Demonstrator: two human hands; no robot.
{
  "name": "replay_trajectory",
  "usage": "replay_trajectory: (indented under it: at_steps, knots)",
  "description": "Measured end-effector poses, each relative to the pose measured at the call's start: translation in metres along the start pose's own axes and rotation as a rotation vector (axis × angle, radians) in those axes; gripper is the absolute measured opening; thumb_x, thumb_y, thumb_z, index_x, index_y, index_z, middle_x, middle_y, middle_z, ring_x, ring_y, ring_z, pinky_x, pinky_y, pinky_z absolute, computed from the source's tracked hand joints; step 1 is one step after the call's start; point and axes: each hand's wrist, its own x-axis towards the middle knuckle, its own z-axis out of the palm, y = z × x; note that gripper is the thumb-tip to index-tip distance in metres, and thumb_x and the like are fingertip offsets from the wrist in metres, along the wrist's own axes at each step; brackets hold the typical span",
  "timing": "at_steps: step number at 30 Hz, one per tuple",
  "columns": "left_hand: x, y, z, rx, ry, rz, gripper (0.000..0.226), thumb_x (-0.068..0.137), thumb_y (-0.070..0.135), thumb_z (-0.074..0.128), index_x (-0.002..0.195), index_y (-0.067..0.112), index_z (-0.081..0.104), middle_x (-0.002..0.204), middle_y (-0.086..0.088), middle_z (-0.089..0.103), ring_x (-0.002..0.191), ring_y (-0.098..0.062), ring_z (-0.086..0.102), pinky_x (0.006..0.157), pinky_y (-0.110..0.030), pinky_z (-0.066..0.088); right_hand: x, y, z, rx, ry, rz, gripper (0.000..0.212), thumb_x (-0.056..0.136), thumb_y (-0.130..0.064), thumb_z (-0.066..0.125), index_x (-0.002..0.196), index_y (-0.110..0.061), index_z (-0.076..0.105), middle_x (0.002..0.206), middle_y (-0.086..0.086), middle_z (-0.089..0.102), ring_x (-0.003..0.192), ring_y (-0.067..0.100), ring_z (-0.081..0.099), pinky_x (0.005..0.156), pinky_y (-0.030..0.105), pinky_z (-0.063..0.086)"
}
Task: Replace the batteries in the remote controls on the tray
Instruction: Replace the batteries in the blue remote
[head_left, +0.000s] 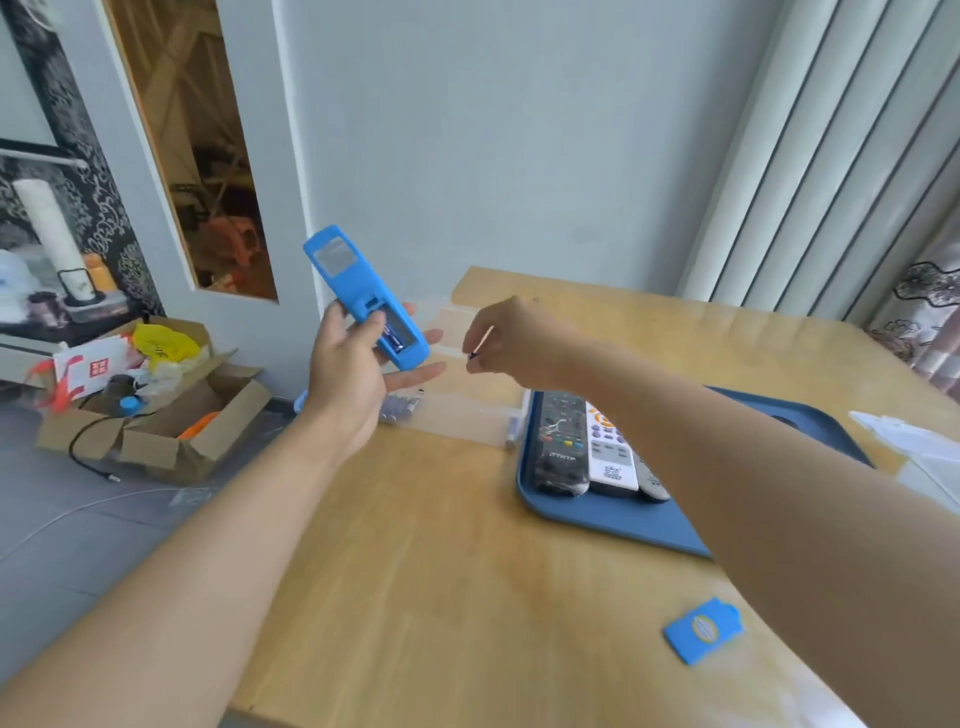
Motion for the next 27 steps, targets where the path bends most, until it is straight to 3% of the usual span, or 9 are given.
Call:
replay_trajectory:
  at_steps: [3,10,13,15,18,21,23,25,27]
  knots:
    - [0.011,0.001,-0.012,0.013,0.061,-0.023,0.024,0.110,0.010,0.034,0.129,0.010,0.048,0.121,-0.013,0.065,0.092,-0.033,0.077,0.062,-0.042,0.062,0.025,-0.006,0.020,-0.177,-0.131,-0.017,0.006,0.088,-0.023,0.074,0.093,-0.025,0.072,0.089,0.001,0.072,0.095,0.020,0.068,0.086,0.035,0.056]
    - [0.021,-0.002,-0.008,-0.015,0.104,-0.048,0.024,0.109,0.011,0.039,0.126,0.018,0.053,0.119,-0.012,0.069,0.089,-0.031,0.077,0.059,-0.039,0.061,0.048,-0.012,0.031,-0.337,-0.476,-0.027,0.029,0.090,-0.012,0.057,0.101,-0.029,0.078,0.098,-0.001,0.077,0.080,0.017,0.075,0.077,0.026,0.058]
    - [0.019,-0.010,-0.008,-0.056,0.143,-0.050,0.025,0.108,0.014,0.041,0.131,0.019,0.051,0.120,-0.011,0.069,0.089,-0.031,0.077,0.060,-0.038,0.061,0.055,-0.020,0.037,-0.277,-0.344,-0.048,0.014,0.088,-0.018,0.066,0.092,-0.027,0.076,0.079,0.000,0.076,0.071,0.016,0.075,0.070,0.026,0.058]
    - [0.016,-0.015,-0.009,-0.091,0.148,-0.041,0.025,0.109,0.022,0.043,0.132,0.021,0.051,0.119,-0.012,0.069,0.091,-0.033,0.077,0.061,-0.038,0.061,0.058,-0.023,0.043,-0.274,-0.287,-0.081,0.016,0.088,-0.015,0.068,0.085,-0.030,0.067,0.073,0.000,0.073,0.064,0.014,0.073,0.064,0.025,0.057]
    - [0.011,-0.017,-0.014,-0.140,0.164,-0.028,0.031,0.110,0.032,0.038,0.137,0.022,0.050,0.117,-0.012,0.069,0.094,-0.033,0.076,0.060,-0.038,0.061,0.058,-0.024,0.054,-0.423,-0.323,-0.148,0.027,0.091,-0.006,0.056,0.094,-0.033,0.059,0.077,-0.004,0.064,0.077,0.020,0.067,0.061,0.027,0.048]
    - [0.011,-0.017,-0.017,-0.131,0.186,0.021,0.035,0.111,0.035,0.035,0.142,0.023,0.046,0.119,-0.012,0.068,0.092,-0.030,0.077,0.060,-0.037,0.062,0.059,-0.023,0.056,-0.500,-0.341,-0.156,0.037,0.093,-0.003,0.048,0.112,-0.025,0.070,0.092,-0.003,0.064,0.093,0.022,0.060,0.067,0.027,0.044]
    - [0.009,-0.017,-0.017,-0.116,0.204,0.038,0.035,0.110,0.035,0.036,0.143,0.025,0.045,0.121,-0.011,0.067,0.092,-0.027,0.077,0.061,-0.037,0.062,0.053,-0.026,0.051,-0.556,-0.367,-0.159,0.038,0.092,-0.002,0.047,0.112,-0.021,0.074,0.096,0.001,0.071,0.092,0.022,0.063,0.062,0.027,0.044]
    - [0.007,-0.017,-0.016,-0.091,0.220,0.044,0.035,0.110,0.035,0.036,0.143,0.027,0.044,0.123,-0.010,0.066,0.090,-0.025,0.077,0.060,-0.035,0.062,0.048,-0.026,0.040,-0.527,-0.331,-0.132,0.023,0.093,-0.012,0.058,0.104,-0.020,0.076,0.088,0.005,0.075,0.072,0.017,0.070,0.052,0.023,0.044]
    - [0.005,-0.015,-0.012,-0.056,0.224,0.057,0.032,0.111,0.035,0.035,0.140,0.027,0.045,0.119,-0.007,0.068,0.085,-0.023,0.078,0.055,-0.032,0.061,0.040,-0.023,0.022,-0.467,-0.236,-0.125,0.012,0.092,-0.030,0.068,0.101,-0.025,0.076,0.090,0.004,0.074,0.070,0.013,0.068,0.058,0.024,0.050]
